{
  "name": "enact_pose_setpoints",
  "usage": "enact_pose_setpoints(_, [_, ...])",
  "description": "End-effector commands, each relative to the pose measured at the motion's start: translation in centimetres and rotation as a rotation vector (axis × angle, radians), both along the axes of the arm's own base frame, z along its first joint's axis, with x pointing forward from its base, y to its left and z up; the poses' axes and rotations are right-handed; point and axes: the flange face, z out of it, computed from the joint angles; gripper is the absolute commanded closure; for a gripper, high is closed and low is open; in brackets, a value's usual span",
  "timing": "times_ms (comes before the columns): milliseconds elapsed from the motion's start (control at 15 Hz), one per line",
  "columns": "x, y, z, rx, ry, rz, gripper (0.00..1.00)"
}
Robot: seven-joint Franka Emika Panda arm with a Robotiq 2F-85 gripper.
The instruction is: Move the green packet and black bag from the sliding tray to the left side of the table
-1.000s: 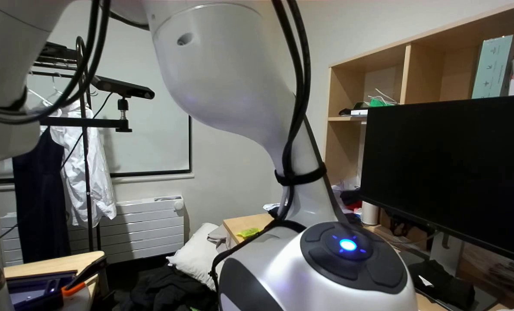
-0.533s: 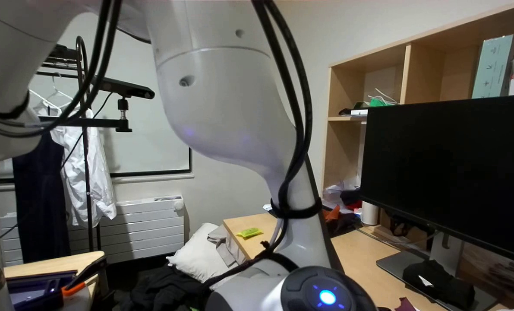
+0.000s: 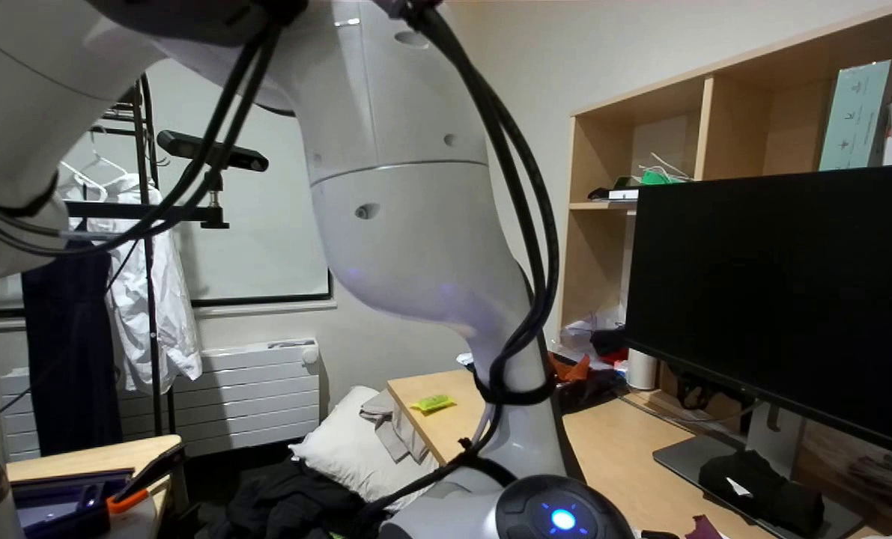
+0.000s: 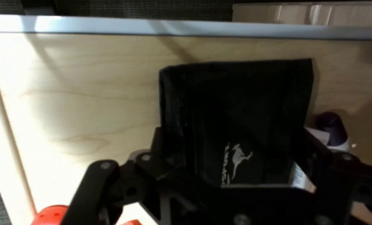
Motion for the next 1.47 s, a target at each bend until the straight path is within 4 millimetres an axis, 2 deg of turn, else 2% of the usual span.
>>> enact_pose_setpoints(0, [0.9,0.5,-1.2,-0.005,-0.008,0.068,0.13])
enact_pose_setpoints(67, [1.0,0.7,-1.5,-0.002,-0.006,0.082,0.26])
enact_pose_setpoints(400, [1.5,1.0,-1.0,-0.007,-0.018,0.109,0.59])
enact_pose_setpoints(733, [1.6,1.5,1.5,0.022,-0.046,0.094,0.9])
enact_pose_setpoints(867, [0.9,1.5,2.9,0.022,-0.056,0.076,0.96])
enact_pose_setpoints(1000, [0.1,1.7,5.0,0.02,-0.079,0.065,0.96])
enact_pose_setpoints(1400, [-2.4,3.2,13.2,0.012,-0.187,0.055,0.93])
